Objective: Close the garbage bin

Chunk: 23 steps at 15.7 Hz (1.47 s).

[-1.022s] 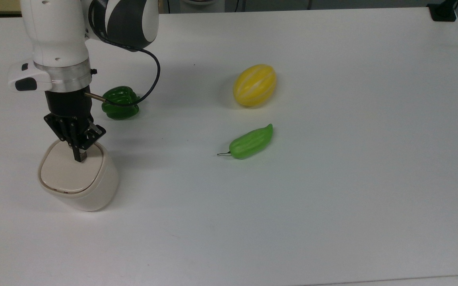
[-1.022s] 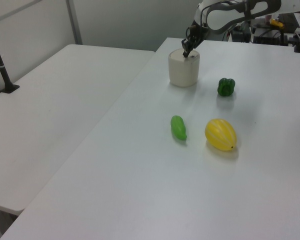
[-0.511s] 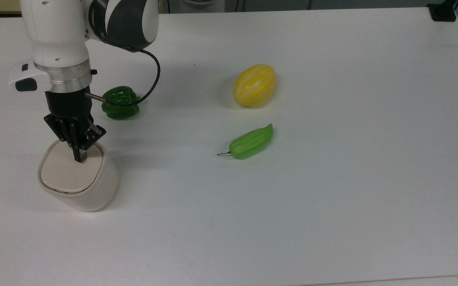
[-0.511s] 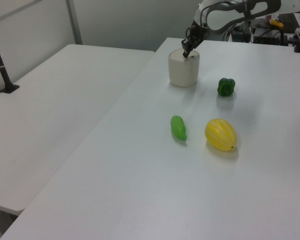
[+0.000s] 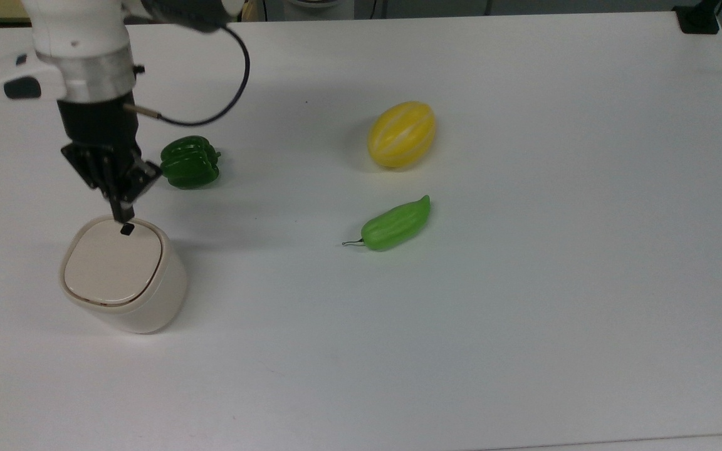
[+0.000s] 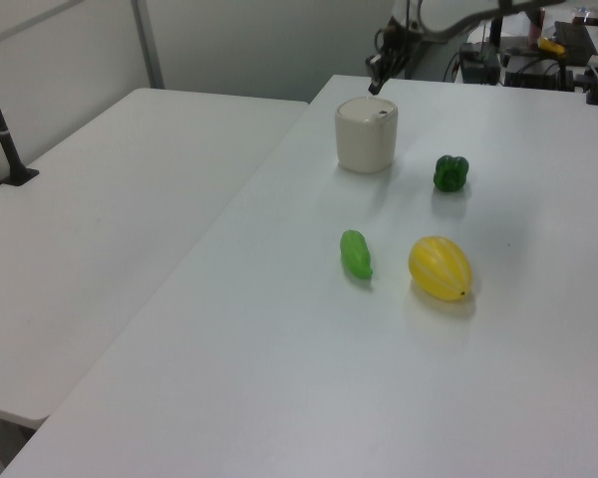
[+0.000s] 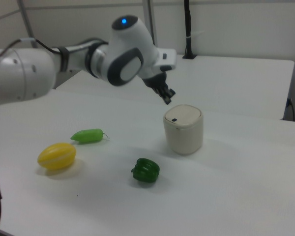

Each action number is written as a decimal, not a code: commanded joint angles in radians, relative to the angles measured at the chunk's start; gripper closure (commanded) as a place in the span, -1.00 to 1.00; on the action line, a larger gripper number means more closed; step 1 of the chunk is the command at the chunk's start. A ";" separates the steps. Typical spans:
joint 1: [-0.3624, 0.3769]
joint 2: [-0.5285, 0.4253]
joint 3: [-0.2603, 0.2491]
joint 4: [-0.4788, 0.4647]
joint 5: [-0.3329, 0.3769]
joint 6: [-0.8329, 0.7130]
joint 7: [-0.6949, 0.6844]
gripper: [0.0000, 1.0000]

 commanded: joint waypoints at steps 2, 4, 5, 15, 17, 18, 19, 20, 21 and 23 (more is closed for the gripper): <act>0.023 -0.152 0.004 -0.034 0.019 -0.322 0.012 0.92; 0.049 -0.192 0.002 -0.034 0.019 -0.462 0.008 0.78; 0.058 -0.212 0.002 -0.039 0.019 -0.517 0.006 0.75; 0.218 -0.422 0.002 -0.252 -0.048 -0.677 -0.090 -1.00; 0.223 -0.430 0.002 -0.263 -0.085 -0.680 -0.083 -1.00; 0.223 -0.441 0.002 -0.272 -0.091 -0.679 -0.083 -1.00; 0.223 -0.453 0.002 -0.280 -0.097 -0.677 -0.083 -1.00; 0.223 -0.458 0.002 -0.284 -0.099 -0.677 -0.083 -1.00; 0.221 -0.459 0.002 -0.284 -0.099 -0.680 -0.081 -1.00; 0.213 -0.459 0.001 -0.278 -0.099 -0.682 -0.078 -1.00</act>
